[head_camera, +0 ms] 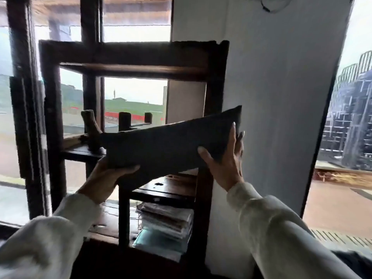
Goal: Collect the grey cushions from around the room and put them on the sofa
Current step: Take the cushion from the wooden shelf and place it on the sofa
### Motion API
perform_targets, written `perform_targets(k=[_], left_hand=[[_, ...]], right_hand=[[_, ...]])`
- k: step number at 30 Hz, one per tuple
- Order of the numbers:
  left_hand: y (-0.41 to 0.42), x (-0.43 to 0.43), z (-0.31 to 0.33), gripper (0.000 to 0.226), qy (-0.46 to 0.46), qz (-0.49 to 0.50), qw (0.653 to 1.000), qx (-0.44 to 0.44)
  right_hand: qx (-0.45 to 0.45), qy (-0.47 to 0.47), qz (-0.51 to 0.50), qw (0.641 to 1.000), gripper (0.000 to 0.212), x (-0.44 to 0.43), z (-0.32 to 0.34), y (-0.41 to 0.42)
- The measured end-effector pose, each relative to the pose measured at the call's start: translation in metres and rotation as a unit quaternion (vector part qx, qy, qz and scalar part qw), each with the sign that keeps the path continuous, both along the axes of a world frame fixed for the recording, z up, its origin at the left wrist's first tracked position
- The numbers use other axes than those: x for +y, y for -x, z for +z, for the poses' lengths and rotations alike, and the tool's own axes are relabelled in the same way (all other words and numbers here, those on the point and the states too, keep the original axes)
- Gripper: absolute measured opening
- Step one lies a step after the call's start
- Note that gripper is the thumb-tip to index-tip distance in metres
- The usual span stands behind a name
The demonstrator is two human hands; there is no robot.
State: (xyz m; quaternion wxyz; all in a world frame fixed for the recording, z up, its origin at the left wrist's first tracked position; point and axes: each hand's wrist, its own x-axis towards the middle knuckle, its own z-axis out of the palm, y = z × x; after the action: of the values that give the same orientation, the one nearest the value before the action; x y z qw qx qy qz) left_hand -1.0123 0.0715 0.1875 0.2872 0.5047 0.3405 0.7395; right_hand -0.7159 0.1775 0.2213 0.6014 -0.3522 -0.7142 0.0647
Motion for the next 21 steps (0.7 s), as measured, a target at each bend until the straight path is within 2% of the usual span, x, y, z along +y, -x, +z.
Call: perform_targets(k=[2,4,8,9,13,17,21], left_hand=[[-0.028,-0.016,-0.004,0.043,0.037,-0.040,0.998,-0.004],[-0.062,-0.021,-0.009,0.051,0.066,-0.071,0.995,-0.011],[-0.141,-0.009,-0.012,0.057,0.081,-0.138,0.987,-0.002],[-0.162,-0.003,-0.013,0.055,0.078,-0.161,0.984,0.007],[-0.250,0.032,-0.019,0.059,0.080,-0.240,0.967,0.030],[-0.344,0.070,-0.030,0.067,0.102,-0.282,0.952,0.052],[-0.437,0.115,-0.041,0.065,0.127,-0.300,0.945,0.028]], right_hand=[[0.081,0.068,0.033,0.994,0.129,-0.022,-0.009,-0.049],[0.126,0.105,0.053,0.985,0.138,-0.044,-0.017,-0.099],[0.159,0.148,-0.032,0.976,0.146,-0.081,-0.023,-0.200],[0.153,0.154,-0.060,0.974,0.142,-0.089,-0.024,-0.225],[0.147,0.169,-0.164,0.961,0.101,-0.109,-0.034,-0.320],[0.178,0.169,-0.235,0.940,0.095,-0.106,-0.048,-0.407],[0.173,0.178,-0.272,0.930,0.097,-0.084,-0.061,-0.490]])
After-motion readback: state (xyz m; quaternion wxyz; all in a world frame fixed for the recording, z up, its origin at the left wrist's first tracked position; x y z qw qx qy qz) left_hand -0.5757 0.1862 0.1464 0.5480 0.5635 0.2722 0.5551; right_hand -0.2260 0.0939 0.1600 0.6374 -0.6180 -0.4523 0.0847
